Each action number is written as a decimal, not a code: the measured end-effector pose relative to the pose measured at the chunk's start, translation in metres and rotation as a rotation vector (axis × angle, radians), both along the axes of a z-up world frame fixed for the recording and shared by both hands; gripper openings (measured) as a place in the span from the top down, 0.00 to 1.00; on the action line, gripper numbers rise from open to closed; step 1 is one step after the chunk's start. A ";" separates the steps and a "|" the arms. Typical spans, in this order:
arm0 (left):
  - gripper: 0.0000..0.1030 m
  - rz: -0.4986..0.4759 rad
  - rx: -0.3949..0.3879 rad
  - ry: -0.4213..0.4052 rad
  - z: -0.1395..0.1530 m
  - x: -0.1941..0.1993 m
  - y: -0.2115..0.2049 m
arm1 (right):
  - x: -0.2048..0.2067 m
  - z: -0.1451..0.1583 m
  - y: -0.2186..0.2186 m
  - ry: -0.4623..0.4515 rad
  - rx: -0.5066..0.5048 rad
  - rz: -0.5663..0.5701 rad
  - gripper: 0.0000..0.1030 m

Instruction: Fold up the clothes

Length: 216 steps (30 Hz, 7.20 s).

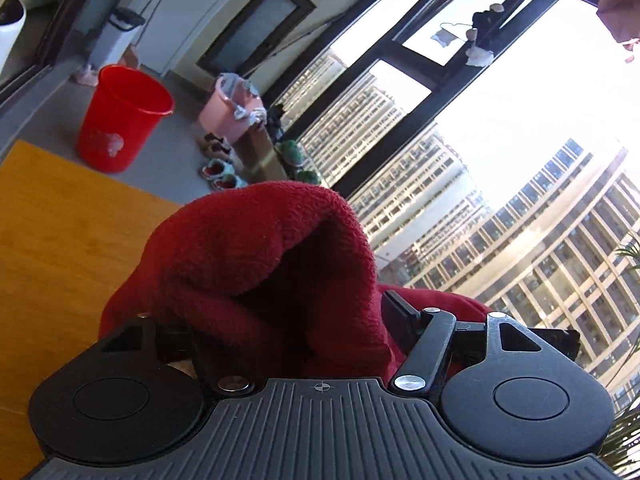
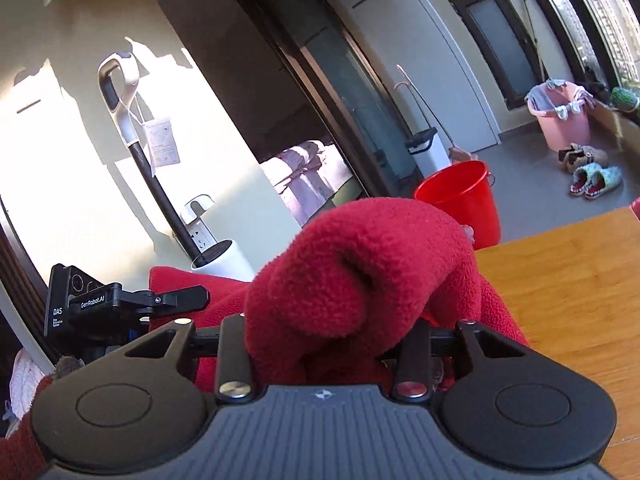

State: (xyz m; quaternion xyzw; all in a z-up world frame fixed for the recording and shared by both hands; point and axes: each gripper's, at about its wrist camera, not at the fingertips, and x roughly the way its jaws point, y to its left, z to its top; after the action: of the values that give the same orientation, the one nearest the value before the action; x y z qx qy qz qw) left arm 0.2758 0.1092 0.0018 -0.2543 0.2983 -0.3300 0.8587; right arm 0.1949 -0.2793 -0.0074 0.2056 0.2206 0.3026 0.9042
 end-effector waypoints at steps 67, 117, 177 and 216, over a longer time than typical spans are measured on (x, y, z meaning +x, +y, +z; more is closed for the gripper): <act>0.00 0.084 0.498 -0.274 -0.062 -0.030 -0.076 | 0.005 -0.058 0.059 -0.028 -0.375 -0.086 0.00; 0.00 0.135 0.277 -0.350 -0.039 0.000 -0.028 | 0.056 -0.068 0.072 -0.019 -0.473 -0.212 0.00; 0.00 0.206 0.734 -0.011 -0.089 0.039 -0.009 | 0.115 -0.081 0.065 0.281 0.286 -0.158 0.50; 0.00 0.095 0.477 -0.226 -0.054 0.036 -0.027 | 0.031 -0.027 -0.017 -0.024 -0.042 -0.228 0.24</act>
State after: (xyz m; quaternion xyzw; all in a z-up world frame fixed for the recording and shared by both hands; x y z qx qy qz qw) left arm 0.3116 0.0819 -0.0523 -0.0202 0.2576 -0.2362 0.9367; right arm 0.2261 -0.2959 -0.0349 0.2066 0.1915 0.1955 0.9394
